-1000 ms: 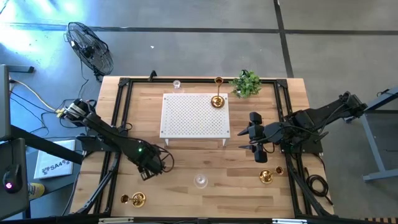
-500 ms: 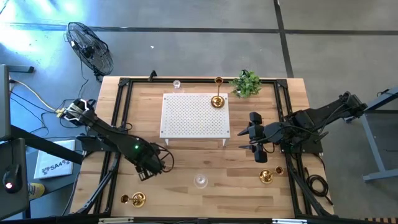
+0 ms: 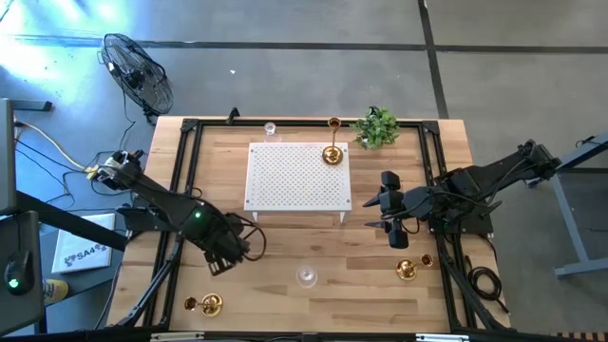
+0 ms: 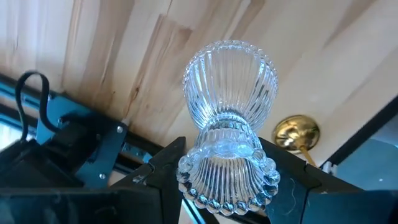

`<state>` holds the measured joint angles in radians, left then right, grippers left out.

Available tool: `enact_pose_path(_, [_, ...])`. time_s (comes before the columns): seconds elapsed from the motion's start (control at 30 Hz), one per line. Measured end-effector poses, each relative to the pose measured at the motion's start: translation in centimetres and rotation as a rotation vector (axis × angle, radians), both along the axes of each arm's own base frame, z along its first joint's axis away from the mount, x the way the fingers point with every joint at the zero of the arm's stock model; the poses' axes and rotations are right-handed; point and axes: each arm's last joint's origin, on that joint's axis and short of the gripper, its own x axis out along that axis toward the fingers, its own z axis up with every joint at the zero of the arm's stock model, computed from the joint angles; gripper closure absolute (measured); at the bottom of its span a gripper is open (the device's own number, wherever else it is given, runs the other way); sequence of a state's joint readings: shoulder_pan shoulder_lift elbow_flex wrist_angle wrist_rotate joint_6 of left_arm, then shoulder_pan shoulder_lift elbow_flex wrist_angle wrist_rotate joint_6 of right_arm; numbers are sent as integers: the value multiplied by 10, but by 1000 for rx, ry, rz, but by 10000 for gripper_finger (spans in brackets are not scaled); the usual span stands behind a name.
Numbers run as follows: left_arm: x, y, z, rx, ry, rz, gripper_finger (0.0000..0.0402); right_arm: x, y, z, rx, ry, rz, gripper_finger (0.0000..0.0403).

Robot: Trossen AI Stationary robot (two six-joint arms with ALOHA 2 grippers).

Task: Pick & Place candle stick holders
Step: Put the middle left transparent glass candle holder on the shelf

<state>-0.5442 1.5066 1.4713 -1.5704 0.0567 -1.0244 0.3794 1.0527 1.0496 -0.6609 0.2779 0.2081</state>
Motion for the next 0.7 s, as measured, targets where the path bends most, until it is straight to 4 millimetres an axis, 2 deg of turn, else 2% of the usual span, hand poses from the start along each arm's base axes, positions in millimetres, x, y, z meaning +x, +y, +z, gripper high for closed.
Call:
enact_pose_path(0.23, [1,-1,7,-25,-18,-34,241,0,0,0,0,0,0,178])
enact_pose_path(0.7, [2,1,7,18,-46,-103,241,0,0,0,0,0,0,178])
